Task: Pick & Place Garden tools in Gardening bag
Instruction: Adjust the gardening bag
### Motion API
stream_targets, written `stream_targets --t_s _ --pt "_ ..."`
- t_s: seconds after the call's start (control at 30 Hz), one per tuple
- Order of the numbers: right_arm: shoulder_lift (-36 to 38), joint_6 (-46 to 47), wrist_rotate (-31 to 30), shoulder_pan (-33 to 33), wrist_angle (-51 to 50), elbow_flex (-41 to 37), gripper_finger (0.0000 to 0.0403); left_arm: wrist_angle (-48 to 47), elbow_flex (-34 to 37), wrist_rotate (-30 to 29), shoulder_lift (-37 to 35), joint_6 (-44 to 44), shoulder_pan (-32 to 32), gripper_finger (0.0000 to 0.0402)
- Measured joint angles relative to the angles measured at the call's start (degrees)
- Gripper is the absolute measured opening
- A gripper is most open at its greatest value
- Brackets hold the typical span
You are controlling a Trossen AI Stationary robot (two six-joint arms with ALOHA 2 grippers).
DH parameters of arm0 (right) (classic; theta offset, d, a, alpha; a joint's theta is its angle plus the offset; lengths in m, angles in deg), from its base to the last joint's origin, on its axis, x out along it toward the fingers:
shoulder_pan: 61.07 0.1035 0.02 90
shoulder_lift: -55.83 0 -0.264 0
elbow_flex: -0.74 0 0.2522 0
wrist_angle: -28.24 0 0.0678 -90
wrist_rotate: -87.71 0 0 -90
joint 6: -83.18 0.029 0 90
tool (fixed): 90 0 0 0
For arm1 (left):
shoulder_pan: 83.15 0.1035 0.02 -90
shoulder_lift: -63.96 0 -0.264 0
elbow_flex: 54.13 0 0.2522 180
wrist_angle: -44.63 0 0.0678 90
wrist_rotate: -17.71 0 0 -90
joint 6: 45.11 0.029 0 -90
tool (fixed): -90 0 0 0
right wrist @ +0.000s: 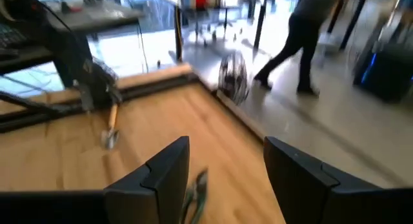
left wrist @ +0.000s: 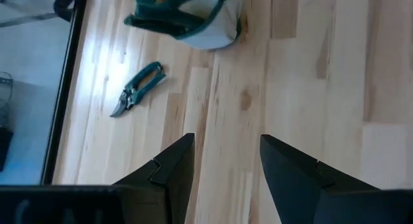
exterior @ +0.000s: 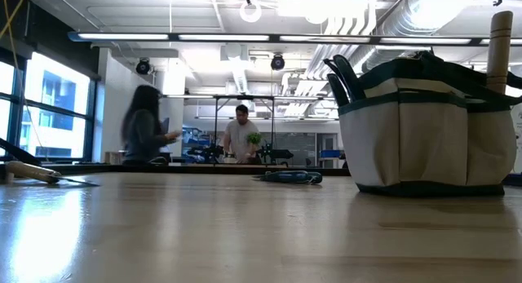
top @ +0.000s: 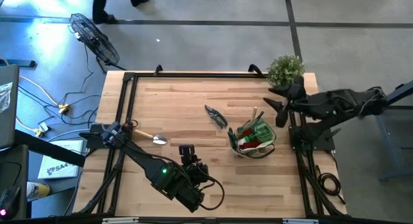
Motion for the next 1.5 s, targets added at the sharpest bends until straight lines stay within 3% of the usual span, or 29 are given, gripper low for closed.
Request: stream_targets --t_s 0.17,0.47,0.7,1.07,1.23,1.4,1.5 --pt "0.4 6.9 6.2 -6.9 -8.4 0.0 0.0188 -0.1 0.1 0.7 1.5 1.0 0.3 0.0168" --pt "0.2 12.9 21.2 -18.1 -12.6 0.0 0.0168 0.4 -0.1 2.1 3.1 2.0 1.9 0.0168" --pt "-2.8 12.7 26.3 -26.7 -20.1 0.0 0.0163 0.0 0.0 3.4 4.5 3.1 2.3 0.0168" --pt "-6.9 9.7 27.8 -30.6 -20.8 0.0 0.0128 -0.1 0.0 4.6 5.0 3.5 2.6 0.0168" --pt "-7.9 7.8 27.3 -30.7 -20.8 0.0 0.0085 -0.1 0.0 4.5 5.0 3.5 2.5 0.0168" --pt "-7.9 7.7 26.2 -30.7 -23.3 0.0 0.0017 0.0 0.0 4.5 5.0 3.5 2.5 0.0168" --pt "-7.9 7.8 24.0 -31.3 -27.8 0.0 0.0007 0.0 0.0 4.5 5.0 3.5 2.5 0.0168"
